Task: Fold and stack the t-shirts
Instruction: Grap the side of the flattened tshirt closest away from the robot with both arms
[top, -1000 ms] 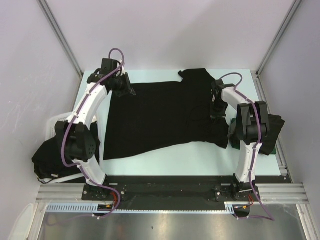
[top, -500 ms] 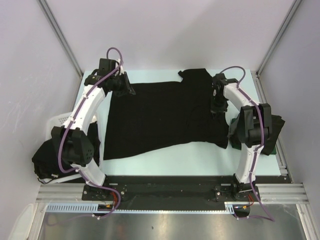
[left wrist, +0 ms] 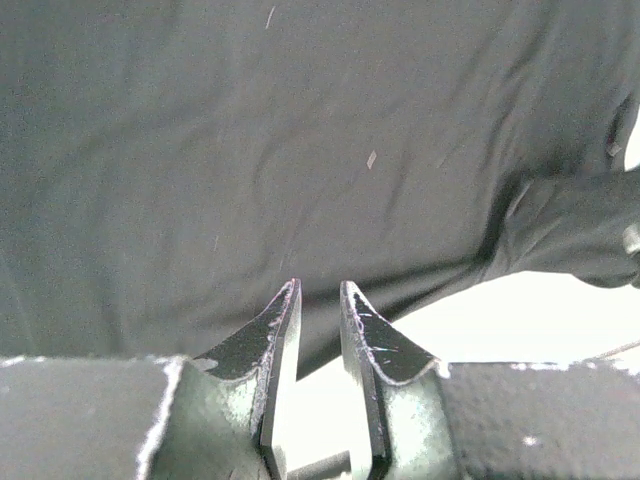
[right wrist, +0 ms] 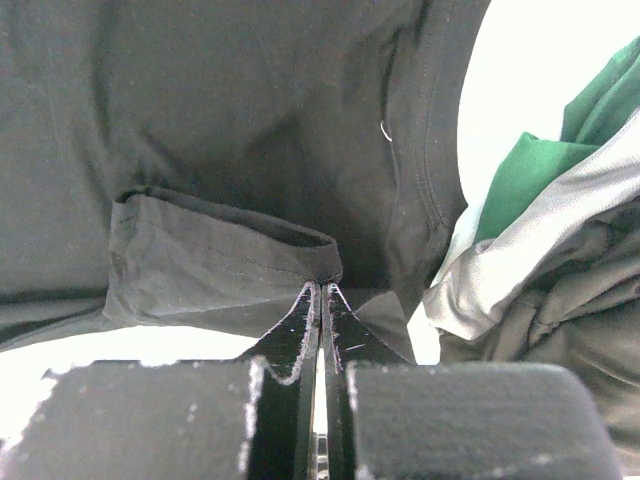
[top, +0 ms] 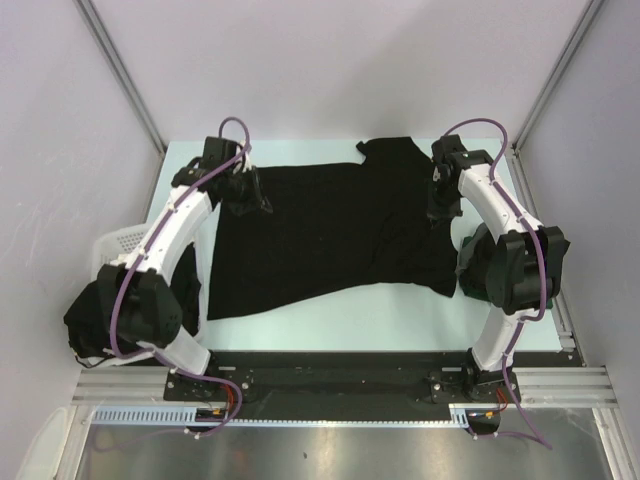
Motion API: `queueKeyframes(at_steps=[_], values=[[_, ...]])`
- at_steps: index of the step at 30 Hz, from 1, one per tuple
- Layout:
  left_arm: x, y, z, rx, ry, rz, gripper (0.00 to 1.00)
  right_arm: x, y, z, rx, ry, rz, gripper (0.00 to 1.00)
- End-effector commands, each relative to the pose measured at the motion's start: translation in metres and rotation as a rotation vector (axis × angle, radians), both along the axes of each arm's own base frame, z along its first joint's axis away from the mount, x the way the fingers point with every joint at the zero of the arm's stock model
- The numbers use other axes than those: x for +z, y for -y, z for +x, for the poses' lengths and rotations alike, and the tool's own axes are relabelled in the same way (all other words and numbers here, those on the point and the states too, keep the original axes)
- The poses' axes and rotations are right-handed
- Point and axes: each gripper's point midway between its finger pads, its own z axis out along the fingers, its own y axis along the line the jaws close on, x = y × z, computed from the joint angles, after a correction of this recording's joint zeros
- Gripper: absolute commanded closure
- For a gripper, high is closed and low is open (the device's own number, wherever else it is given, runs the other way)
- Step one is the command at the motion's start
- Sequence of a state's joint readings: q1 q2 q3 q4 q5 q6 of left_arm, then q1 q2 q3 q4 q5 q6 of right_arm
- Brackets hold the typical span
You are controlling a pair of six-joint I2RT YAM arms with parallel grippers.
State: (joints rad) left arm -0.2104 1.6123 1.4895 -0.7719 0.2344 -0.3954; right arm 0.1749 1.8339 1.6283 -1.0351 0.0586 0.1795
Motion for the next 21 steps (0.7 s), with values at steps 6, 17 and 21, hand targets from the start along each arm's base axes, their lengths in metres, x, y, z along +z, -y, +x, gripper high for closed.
queueKeyframes(at_steps=[6, 17, 21], values=[[-0.025, -0.033, -0.09, 0.135, -0.087, 0.048, 0.73, 0.053, -0.005, -0.012, 0.002, 0.078, 0.02, 1.0], [-0.063, -0.049, -0.143, 0.224, -0.186, 0.084, 0.73, 0.049, -0.015, -0.01, 0.018, 0.065, 0.065, 1.0], [-0.077, -0.055, -0.152, 0.258, -0.229, 0.125, 0.72, 0.044, -0.007, -0.011, 0.002, 0.073, 0.03, 1.0]])
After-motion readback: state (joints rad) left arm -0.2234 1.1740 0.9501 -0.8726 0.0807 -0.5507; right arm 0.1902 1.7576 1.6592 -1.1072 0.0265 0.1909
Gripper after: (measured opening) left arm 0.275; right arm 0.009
